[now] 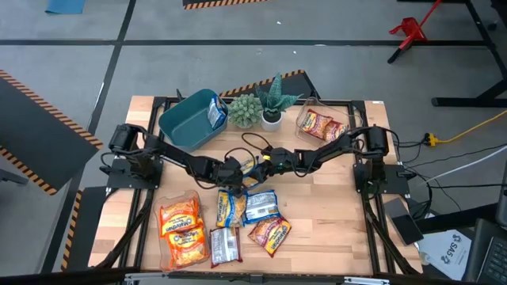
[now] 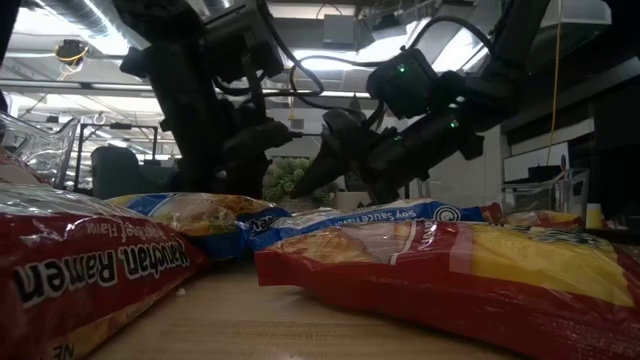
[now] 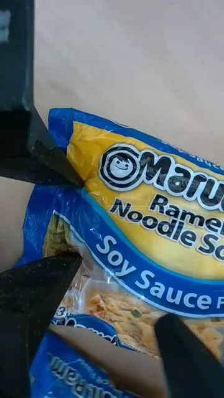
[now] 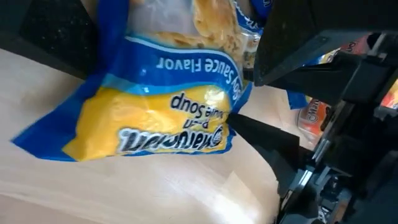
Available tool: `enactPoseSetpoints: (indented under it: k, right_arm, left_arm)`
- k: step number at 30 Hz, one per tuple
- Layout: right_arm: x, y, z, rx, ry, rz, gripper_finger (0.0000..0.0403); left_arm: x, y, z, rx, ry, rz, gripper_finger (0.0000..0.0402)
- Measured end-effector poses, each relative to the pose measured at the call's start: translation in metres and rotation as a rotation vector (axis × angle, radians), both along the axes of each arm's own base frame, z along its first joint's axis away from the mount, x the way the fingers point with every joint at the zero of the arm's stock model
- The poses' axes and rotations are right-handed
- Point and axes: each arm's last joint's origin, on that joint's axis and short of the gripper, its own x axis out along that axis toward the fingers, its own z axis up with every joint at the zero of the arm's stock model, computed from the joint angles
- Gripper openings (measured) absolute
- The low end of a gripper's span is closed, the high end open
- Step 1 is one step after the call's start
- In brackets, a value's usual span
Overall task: Sort Maruchan noodles
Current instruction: Put the blue noodle pack into the green bin
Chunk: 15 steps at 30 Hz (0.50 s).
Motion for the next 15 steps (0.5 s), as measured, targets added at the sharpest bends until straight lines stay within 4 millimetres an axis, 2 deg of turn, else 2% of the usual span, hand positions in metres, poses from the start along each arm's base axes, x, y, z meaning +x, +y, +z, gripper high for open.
enactPoseSetpoints:
  k: [3, 6, 15]
  right_arm:
    - [-0.0006, 0.0001, -0.0028, 0.013, 0.018, -0.017, 0.0376]
    - [-0.0012, 0.0002, -0.0042, 0.013, 0.029, -0.017, 0.0350]
    - [-0.0027, 0.0010, -0.0067, 0.019, 0.057, -0.004, 0.0218]
  left_arm:
    - [0.0043, 0.0035, 0.0014, 0.014, -0.042, 0.002, 0.0182]
    - [0.0068, 0.0064, 0.0020, 0.018, -0.065, 0.001, 0.0182]
    - [0.0071, 0.0086, 0.0024, 0.059, -0.068, 0.010, 0.0182]
